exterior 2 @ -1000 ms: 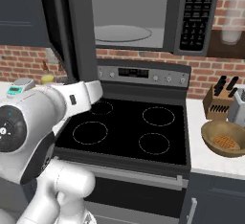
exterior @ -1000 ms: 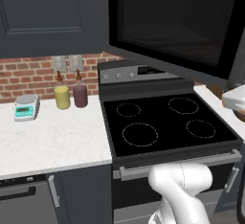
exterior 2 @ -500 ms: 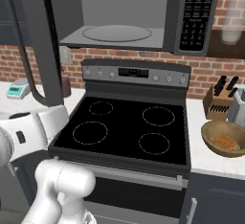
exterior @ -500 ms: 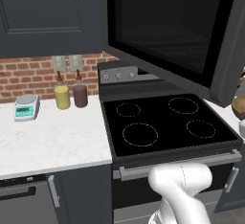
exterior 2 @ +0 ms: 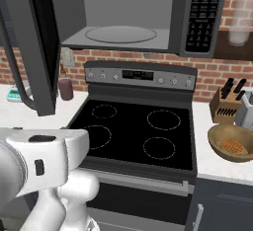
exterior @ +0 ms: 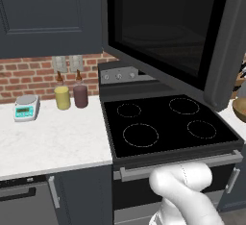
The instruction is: Open the microwave, place the bowl with waffle inside the microwave, then close the microwave door and turn it on.
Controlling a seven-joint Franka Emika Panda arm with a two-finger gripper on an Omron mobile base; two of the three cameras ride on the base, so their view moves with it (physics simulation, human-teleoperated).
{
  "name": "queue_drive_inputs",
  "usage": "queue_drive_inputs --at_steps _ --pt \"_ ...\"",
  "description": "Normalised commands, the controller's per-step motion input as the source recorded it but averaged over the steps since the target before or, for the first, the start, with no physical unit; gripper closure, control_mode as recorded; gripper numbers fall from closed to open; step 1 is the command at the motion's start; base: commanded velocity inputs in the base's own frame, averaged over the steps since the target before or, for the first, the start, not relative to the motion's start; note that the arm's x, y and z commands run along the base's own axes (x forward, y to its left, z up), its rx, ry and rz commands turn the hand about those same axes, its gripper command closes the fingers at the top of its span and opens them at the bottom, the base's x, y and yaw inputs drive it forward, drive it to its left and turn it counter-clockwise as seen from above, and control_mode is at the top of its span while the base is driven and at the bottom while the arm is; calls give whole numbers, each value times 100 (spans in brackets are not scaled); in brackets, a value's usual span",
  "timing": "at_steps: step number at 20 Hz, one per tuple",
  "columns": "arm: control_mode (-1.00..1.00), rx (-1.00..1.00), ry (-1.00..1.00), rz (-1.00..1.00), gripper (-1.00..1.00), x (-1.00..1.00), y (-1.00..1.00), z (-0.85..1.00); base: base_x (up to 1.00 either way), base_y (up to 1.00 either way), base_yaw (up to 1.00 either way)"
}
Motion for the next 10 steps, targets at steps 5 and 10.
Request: queue_drive_inputs --at_steps 5,10 --pt "-100 21 27 2 -100 58 -16 0 0 0 0" --pt "-100 2 -8 -5 -100 60 -1 -22 0 0 0"
